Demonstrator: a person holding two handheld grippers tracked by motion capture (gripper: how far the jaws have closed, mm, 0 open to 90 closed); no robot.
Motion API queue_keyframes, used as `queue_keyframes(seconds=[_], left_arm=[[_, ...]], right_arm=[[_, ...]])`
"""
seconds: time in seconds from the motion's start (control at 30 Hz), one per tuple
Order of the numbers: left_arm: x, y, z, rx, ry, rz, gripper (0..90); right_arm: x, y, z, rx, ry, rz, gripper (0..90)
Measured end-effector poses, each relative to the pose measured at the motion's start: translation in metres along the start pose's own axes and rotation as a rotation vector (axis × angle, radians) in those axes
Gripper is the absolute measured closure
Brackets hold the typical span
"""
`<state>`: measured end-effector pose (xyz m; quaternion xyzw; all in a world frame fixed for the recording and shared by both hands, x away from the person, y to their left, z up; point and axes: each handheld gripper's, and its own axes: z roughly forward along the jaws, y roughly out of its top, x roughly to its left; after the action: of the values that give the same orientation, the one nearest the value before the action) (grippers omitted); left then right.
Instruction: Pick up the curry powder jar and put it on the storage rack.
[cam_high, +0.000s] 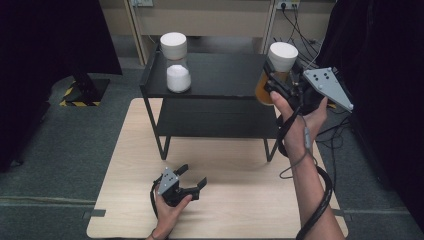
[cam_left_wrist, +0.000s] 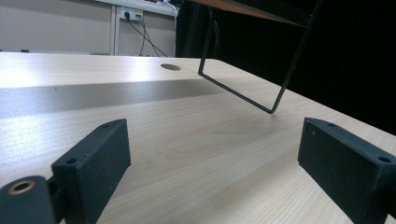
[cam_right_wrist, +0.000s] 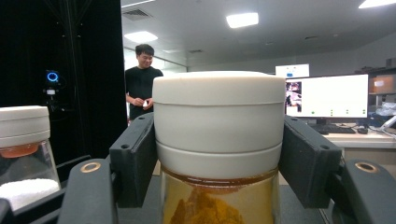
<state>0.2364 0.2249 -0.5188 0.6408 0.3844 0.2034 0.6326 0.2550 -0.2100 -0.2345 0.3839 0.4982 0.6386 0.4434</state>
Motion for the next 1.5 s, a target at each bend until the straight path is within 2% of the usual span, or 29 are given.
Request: queue_keyframes(seconds=[0.63,1.1,1.4,1.5], left_arm=[[0.001,0.0,0.0,0.002,-0.003,-0.004,8.4],[0.001,-0.001,0.0,-0.005,-0.002,-0.003,8.6],[0.001,0.0,0.0,-0.001,-0.002,-0.003,8.5],[0.001,0.0,0.001,0.0,-0.002,-0.001,8.4]], right_arm=[[0.0,-0.001,0.03,0.045,-0.022,-0.018,34.0],[-0.005,-0.006,0.038,0.046,-0.037,-0.011,34.1],[-0.004,-0.009,0.042,0.041,-0.041,-0.033,34.0],[-0.003,-0.009,0.042,0.041,-0.038,-0.056,34.0]])
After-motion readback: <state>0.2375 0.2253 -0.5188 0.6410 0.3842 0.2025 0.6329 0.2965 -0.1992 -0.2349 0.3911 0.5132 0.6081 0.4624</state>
